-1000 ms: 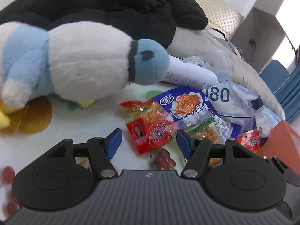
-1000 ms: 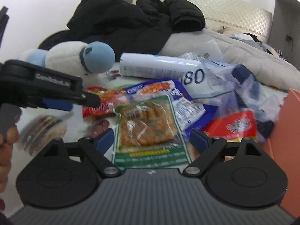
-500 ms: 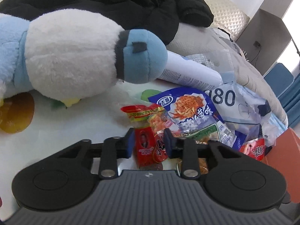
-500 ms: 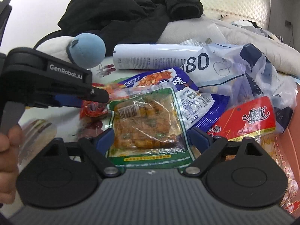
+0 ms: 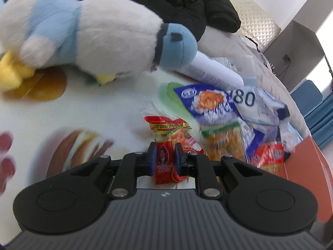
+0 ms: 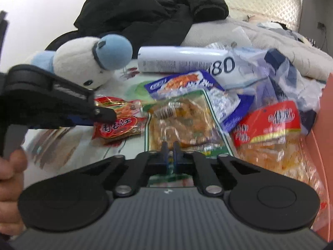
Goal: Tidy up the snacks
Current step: 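Grasp the small red pack with the left tool while the right tool reaches toward the green-bordered pack, then grasp the green-bordered clear pack with the right tool while the left tool holds the red pack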
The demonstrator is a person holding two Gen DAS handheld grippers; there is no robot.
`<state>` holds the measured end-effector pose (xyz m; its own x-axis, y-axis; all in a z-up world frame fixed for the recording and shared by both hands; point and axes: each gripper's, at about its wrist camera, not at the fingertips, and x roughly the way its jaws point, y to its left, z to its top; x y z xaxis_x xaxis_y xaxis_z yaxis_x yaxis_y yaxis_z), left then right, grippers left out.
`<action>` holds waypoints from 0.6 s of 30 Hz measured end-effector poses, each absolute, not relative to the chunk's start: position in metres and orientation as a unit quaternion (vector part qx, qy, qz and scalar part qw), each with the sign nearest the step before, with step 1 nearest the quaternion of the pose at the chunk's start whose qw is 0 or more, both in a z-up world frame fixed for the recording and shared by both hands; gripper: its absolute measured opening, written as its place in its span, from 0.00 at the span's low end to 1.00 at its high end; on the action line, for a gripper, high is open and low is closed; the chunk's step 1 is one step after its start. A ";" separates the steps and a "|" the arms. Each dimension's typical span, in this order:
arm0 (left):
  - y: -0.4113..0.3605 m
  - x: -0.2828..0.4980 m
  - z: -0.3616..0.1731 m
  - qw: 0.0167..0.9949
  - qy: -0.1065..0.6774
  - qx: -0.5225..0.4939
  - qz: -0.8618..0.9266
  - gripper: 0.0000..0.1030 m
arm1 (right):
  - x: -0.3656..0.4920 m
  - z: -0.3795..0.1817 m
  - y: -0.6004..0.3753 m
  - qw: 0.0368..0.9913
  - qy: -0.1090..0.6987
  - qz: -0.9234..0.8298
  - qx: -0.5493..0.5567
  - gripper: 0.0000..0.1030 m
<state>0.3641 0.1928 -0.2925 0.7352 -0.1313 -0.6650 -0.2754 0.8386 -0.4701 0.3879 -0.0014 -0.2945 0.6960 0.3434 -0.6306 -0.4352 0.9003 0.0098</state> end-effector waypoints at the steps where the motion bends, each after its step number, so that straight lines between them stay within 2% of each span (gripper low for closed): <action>1: 0.193 0.356 -0.293 0.887 0.361 -0.286 0.040 0.20 | 0.385 -0.296 -0.003 0.919 0.328 0.208 -0.073 0.02; 5: 0.192 0.321 -0.296 0.884 0.358 -0.299 0.043 0.20 | 0.372 -0.296 -0.010 0.920 0.327 0.203 -0.071 0.02; 9: 0.196 0.296 -0.293 0.885 0.353 -0.300 0.053 0.20 | 0.366 -0.292 -0.018 0.931 0.306 0.196 -0.041 0.10; 10: 0.197 0.289 -0.293 0.885 0.352 -0.301 0.058 0.20 | 0.369 -0.290 -0.016 0.931 0.306 0.195 -0.044 0.16; 12: 0.202 0.278 -0.293 0.884 0.350 -0.303 0.064 0.19 | 0.372 -0.287 -0.012 0.930 0.302 0.204 -0.048 0.74; 13: 0.205 0.272 -0.294 0.883 0.348 -0.307 0.066 0.19 | 0.374 -0.285 -0.010 0.931 0.293 0.214 -0.050 0.82; 18: 0.224 0.240 -0.294 0.877 0.337 -0.332 0.084 0.19 | 0.391 -0.285 0.015 0.935 0.270 0.209 -0.098 0.80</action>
<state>0.2400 0.2238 -0.2938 0.7591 -0.0770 -0.6464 -0.3701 0.7659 -0.5258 0.3913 0.0147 -0.2846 0.7670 0.3386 -0.5451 -0.4446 0.8929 -0.0710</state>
